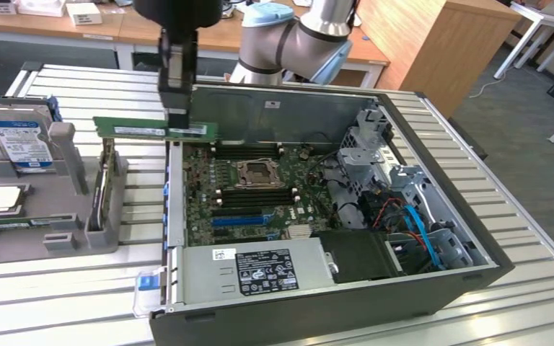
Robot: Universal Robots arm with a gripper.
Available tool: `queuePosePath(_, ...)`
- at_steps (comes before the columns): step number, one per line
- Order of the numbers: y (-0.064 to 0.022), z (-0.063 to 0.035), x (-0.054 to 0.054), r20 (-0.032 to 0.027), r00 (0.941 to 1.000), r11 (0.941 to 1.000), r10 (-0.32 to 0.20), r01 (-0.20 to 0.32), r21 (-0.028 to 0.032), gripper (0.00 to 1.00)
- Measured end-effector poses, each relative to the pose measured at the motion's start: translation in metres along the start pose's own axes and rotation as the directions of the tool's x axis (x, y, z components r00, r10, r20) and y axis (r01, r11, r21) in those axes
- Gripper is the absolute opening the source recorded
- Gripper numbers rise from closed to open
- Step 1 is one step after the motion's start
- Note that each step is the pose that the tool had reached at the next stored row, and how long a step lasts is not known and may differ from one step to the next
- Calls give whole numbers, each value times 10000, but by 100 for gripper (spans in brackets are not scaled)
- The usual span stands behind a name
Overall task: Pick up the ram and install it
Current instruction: 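Pick up the ram and move it above insertion slot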
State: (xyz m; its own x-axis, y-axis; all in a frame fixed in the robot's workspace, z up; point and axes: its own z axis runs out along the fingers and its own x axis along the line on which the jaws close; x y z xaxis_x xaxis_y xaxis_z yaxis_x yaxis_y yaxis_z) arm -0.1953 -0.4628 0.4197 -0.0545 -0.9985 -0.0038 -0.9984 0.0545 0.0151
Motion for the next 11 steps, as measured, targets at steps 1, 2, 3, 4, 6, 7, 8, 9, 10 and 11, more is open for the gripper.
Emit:
queuePosePath(1,-44,-1,-3,2,10000,10000,0,0,0,12)
queuePosePath(2,-89,-2,-6,4,10000,10000,0,0,-1,12)
queuePosePath(3,-135,-3,-8,5,10000,10000,-2,2,-2,12)
queuePosePath(4,-180,-3,-11,7,10000,10000,-1,1,-1,12)
queuePosePath(6,-273,-4,-17,12,10000,10000,0,0,-1,12)
queuePosePath(7,-318,-4,-20,14,10000,10000,-2,2,-1,12)
queuePosePath(8,-363,-5,-23,16,10000,10000,-2,2,-2,12)
queuePosePath(9,-408,-5,-25,18,10000,10000,-2,2,-1,12)
queuePosePath(10,-452,-6,-28,19,10000,10000,-2,2,-2,12)
queuePosePath(11,-498,-7,-31,20,10000,10000,-5,5,-2,12)
